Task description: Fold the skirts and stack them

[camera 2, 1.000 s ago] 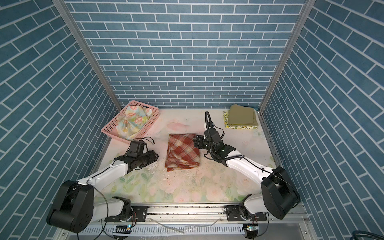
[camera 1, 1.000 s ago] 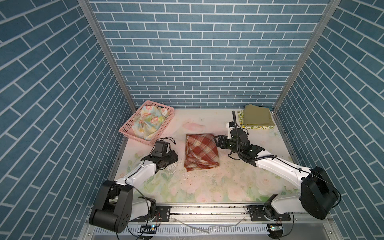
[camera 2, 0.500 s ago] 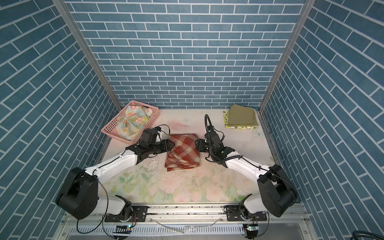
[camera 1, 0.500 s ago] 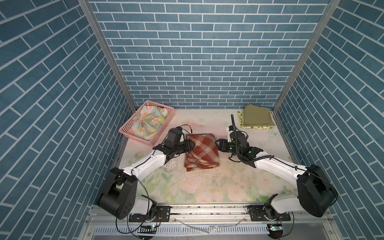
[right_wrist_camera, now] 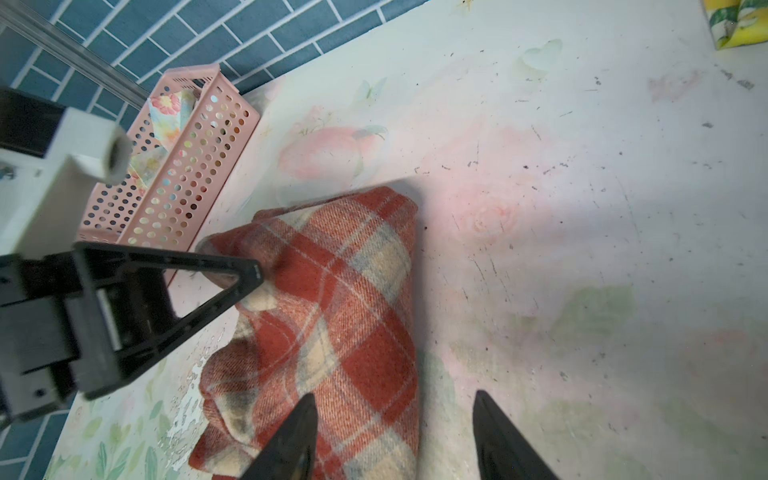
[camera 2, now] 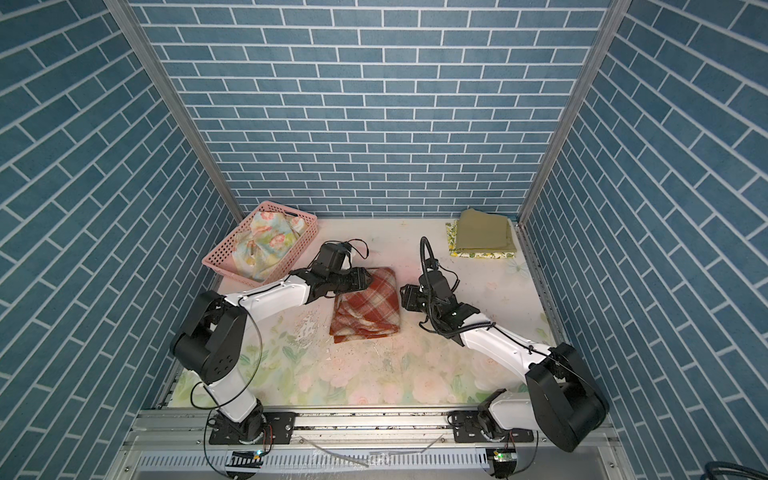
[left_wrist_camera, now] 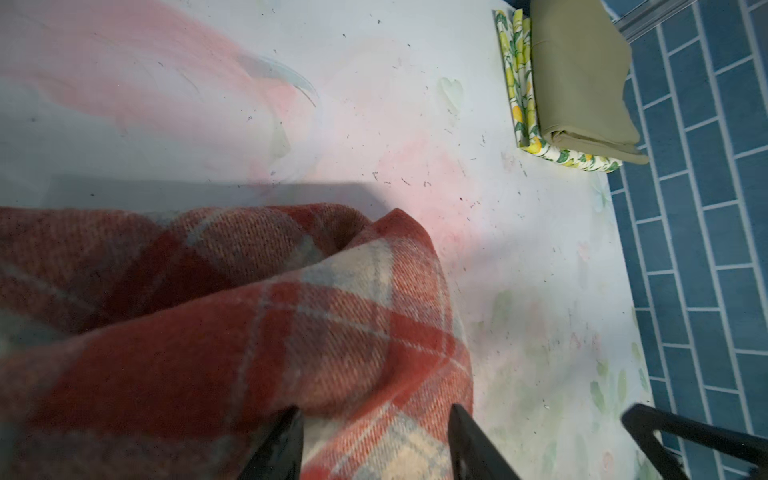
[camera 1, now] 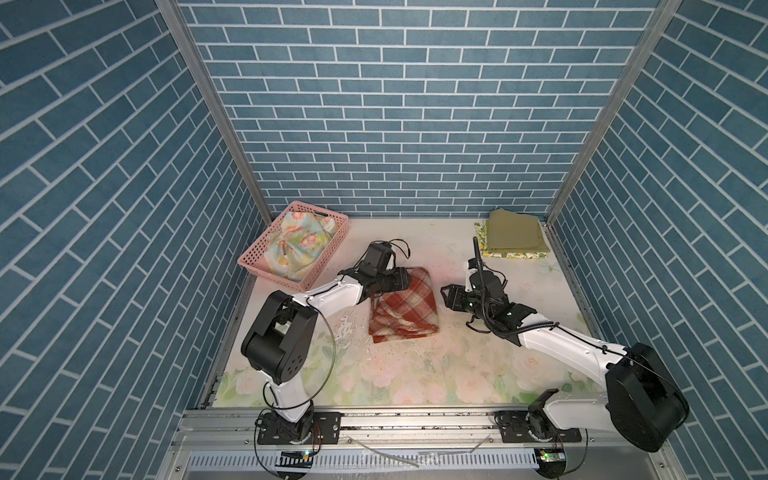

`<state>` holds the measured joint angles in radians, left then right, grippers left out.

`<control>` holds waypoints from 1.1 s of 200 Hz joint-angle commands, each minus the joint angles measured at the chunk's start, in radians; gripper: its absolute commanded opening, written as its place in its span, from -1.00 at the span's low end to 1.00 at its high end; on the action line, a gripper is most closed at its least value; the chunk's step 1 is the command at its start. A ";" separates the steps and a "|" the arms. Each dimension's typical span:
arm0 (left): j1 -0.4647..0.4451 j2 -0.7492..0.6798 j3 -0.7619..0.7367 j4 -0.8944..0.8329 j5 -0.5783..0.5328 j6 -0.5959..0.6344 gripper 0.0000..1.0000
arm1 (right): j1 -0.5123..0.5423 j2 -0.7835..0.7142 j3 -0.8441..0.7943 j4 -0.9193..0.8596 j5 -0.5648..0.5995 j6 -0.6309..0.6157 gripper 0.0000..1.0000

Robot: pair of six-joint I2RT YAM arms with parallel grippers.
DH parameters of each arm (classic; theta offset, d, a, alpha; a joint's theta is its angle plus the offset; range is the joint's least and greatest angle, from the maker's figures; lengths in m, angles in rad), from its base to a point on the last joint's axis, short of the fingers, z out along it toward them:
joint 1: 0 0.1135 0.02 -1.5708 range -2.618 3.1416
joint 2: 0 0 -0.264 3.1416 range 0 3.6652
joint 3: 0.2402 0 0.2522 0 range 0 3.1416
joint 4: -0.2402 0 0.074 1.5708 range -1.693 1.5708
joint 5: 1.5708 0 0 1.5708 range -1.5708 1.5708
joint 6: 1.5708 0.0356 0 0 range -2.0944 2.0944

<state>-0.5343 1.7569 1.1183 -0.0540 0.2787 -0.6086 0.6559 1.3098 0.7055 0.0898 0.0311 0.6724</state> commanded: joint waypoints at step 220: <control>0.170 0.120 -0.129 0.025 0.022 0.049 0.11 | 0.040 0.518 0.256 0.373 -0.167 0.209 0.06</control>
<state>-0.3717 1.8450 1.0264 0.0498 0.3080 -0.5610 0.6949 1.7638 0.9863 0.3153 -0.1055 0.7700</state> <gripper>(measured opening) 0.553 0.538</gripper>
